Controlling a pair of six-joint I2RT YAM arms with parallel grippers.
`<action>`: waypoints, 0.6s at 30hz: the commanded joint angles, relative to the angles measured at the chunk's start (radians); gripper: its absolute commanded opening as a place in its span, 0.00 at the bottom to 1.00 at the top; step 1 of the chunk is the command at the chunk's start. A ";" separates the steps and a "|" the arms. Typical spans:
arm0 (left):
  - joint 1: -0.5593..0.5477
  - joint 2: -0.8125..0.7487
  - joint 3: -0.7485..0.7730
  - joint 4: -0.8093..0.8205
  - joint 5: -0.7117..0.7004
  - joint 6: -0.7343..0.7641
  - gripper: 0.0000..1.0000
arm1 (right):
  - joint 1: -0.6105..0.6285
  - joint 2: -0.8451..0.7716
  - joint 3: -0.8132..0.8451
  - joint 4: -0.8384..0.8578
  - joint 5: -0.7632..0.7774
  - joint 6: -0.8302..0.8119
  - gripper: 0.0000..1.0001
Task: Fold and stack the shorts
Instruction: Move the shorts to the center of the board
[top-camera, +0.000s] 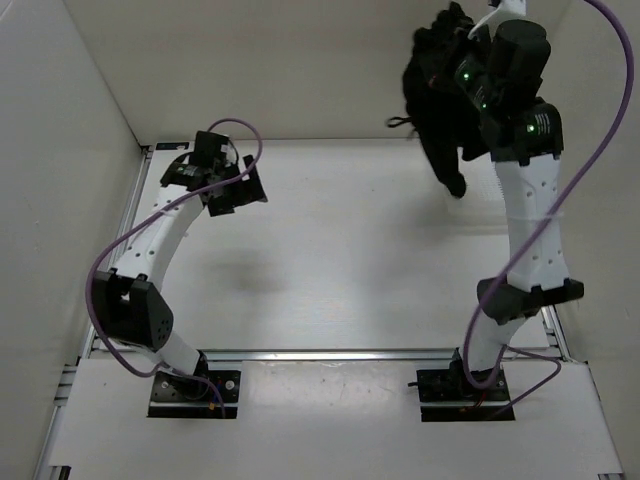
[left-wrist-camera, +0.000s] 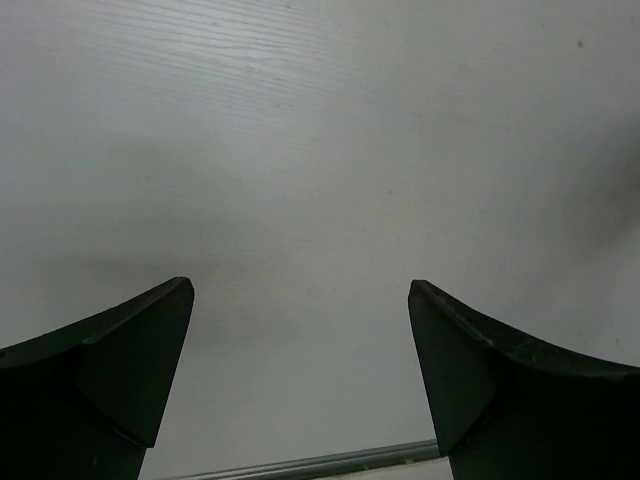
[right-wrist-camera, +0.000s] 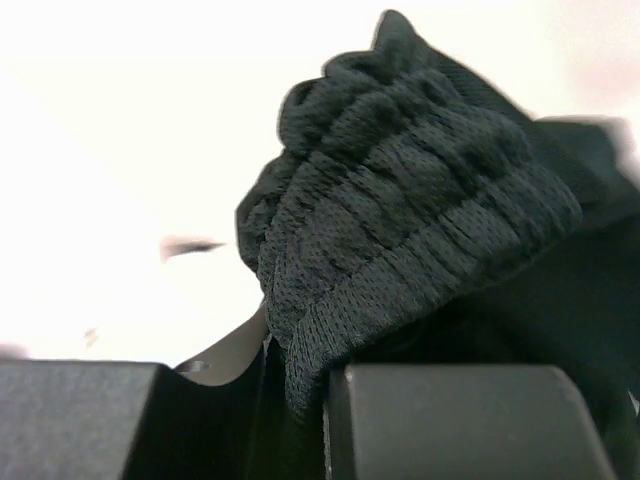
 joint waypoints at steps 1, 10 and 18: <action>0.095 -0.155 -0.010 -0.042 -0.002 -0.036 1.00 | 0.087 -0.078 0.006 0.017 -0.048 -0.026 0.00; 0.296 -0.237 0.114 -0.111 0.061 -0.003 1.00 | 0.195 -0.215 -0.231 0.006 -0.092 0.005 0.00; 0.266 -0.183 0.111 -0.142 0.098 0.042 1.00 | 0.045 -0.001 -0.389 -0.191 -0.153 0.016 1.00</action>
